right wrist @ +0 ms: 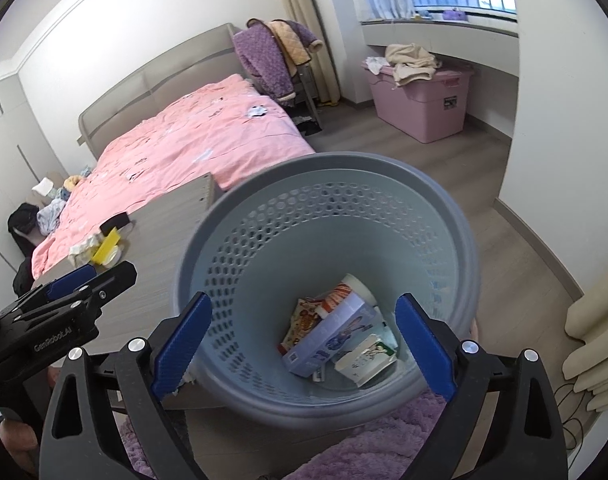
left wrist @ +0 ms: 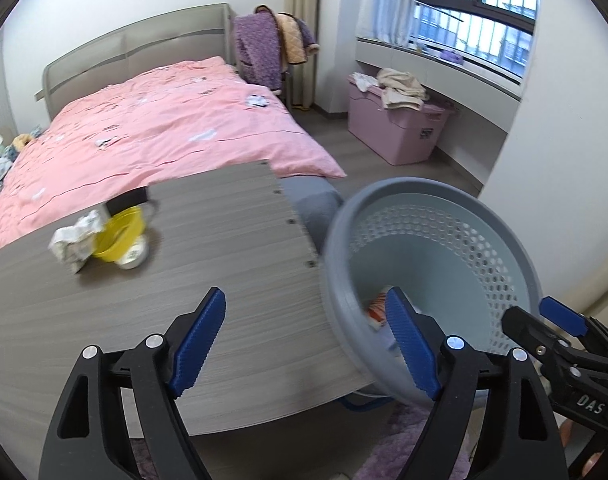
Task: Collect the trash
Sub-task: 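Move both tools back from the basket toward the table, then reach the left gripper to the crumpled white tissue and close on it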
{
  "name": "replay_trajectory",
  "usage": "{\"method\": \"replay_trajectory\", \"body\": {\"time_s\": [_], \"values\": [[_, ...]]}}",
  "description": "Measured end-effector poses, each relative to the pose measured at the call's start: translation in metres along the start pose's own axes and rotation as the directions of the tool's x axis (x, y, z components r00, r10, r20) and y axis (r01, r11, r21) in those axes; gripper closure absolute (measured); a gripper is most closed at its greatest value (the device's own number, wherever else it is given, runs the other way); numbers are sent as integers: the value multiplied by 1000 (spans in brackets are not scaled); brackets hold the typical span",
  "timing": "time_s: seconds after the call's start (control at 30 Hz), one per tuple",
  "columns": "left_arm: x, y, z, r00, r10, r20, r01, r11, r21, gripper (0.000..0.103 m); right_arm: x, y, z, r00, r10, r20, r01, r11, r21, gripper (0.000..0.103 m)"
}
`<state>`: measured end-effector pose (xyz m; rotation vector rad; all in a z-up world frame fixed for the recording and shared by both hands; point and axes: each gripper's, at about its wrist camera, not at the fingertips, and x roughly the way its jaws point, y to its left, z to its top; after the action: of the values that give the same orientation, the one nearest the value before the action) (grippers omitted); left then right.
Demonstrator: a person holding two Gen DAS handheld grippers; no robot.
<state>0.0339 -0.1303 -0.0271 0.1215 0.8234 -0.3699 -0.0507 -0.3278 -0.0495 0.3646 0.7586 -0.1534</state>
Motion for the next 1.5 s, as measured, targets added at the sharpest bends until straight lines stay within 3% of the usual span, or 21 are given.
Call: {"method": "replay_trajectory", "body": {"time_s": [0.5, 0.87, 1.1, 1.5], "values": [[-14, 114, -12, 989, 147, 13, -143, 977, -160, 25, 16, 90, -6, 994, 97, -52, -104, 983, -151, 10], [-4, 193, 6, 969, 245, 16, -235, 943, -235, 25, 52, 152, 1, 983, 143, -115, -169, 950, -262, 9], [19, 223, 21, 976, 215, -17, -213, 947, -239, 25, 77, 176, 6, 974, 165, -154, -203, 938, -280, 6], [58, 238, 39, 983, 177, -41, -182, 954, -238, 25, 104, 194, 10, 964, 177, -197, -230, 931, -285, 6]]}}
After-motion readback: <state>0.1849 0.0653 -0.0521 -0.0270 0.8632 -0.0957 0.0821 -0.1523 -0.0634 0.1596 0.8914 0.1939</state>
